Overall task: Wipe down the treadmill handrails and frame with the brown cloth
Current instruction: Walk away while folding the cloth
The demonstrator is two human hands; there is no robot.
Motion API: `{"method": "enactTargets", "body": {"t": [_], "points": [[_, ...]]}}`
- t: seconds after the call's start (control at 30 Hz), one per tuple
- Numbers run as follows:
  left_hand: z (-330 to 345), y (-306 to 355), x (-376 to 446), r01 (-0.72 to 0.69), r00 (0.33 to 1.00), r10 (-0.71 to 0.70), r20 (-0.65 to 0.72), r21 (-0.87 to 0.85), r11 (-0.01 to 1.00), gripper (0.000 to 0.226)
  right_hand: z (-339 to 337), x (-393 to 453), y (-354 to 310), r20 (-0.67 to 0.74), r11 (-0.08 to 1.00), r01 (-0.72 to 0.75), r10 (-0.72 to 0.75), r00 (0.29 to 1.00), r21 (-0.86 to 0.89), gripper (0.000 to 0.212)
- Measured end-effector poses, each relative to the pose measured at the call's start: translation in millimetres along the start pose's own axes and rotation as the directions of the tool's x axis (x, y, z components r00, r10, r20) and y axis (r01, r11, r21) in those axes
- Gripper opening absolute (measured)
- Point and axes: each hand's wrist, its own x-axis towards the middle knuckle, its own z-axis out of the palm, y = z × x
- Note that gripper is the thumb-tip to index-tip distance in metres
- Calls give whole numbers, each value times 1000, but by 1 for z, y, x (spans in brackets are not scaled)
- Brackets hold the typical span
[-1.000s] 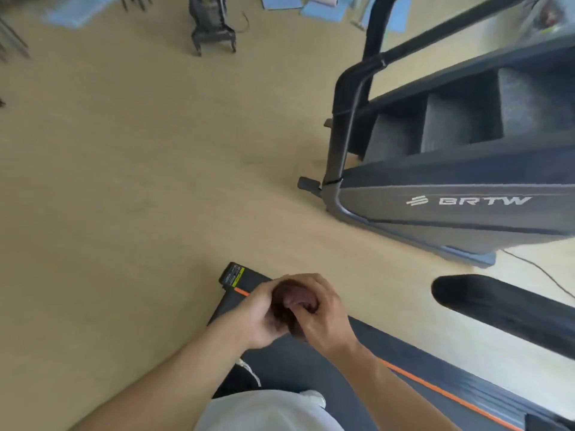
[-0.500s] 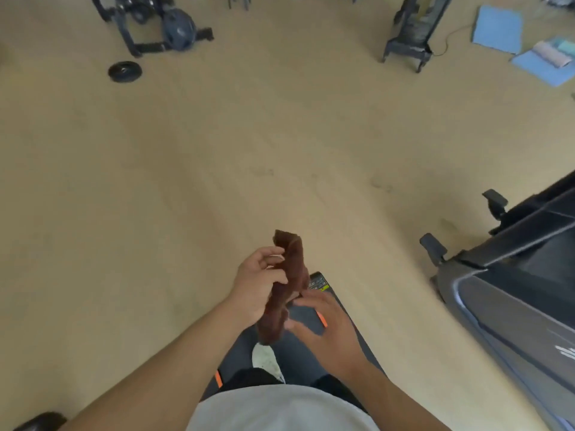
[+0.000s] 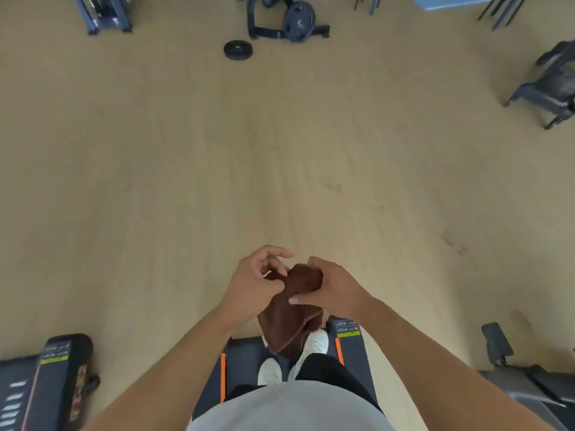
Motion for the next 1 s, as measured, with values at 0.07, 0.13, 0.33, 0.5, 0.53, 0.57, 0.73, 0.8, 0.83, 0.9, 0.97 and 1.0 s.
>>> {"method": "enactTargets", "body": {"t": [0.07, 0.13, 0.33, 0.5, 0.53, 0.57, 0.73, 0.8, 0.83, 0.9, 0.97, 1.0], "points": [[-3, -1, 11, 15, 993, -18, -112, -25, 1000, 57, -6, 18, 0, 33, 999, -8, 7, 999, 47, 47], [-3, -1, 23, 29, 977, -39, -211, -48, 998, 62, -13, 32, -1, 36, 989, -7, 2, 999, 149, 50], [-5, 0, 62, 113, 926, -177, -333, -201, 973, 72, -33, 75, -6, -23, 948, 29, -23, 999, 316, 38], [-19, -13, 93, 335, 925, -369, -96, -258, 906, 71, -47, 122, -32, 29, 968, 120, -129, 991, 219, 44], [-24, -15, 102, 337, 930, -362, -55, -258, 905, 60, -49, 133, -39, 40, 968, 144, -156, 987, 205, 48], [-28, -17, 112, 306, 944, -326, -46, -245, 920, 46, -50, 146, -43, 44, 968, 170, -181, 982, 185, 52], [-76, -41, 165, 48, 942, -127, -311, -251, 967, 17, -30, 237, -54, -19, 981, 128, -127, 992, 148, 48], [-112, -64, 187, 21, 933, -124, -337, -295, 955, 16, -3, 286, -56, 49, 986, 58, -67, 997, 156, 39], [-133, -81, 199, 15, 932, -132, -338, -329, 944, 17, 17, 314, -57, 96, 988, 36, -51, 994, 150, 31], [-181, -125, 224, 1, 909, -173, -380, -411, 911, 29, 66, 373, -62, 163, 990, 48, -69, 984, 129, 19], [-235, -174, 253, 3, 874, -261, -409, -533, 846, 45, 121, 441, -67, 203, 989, 112, -129, 971, 95, 14], [-262, -196, 268, 25, 862, -322, -392, -602, 798, 49, 148, 473, -70, 229, 987, 139, -154, 961, 81, 13]]}}
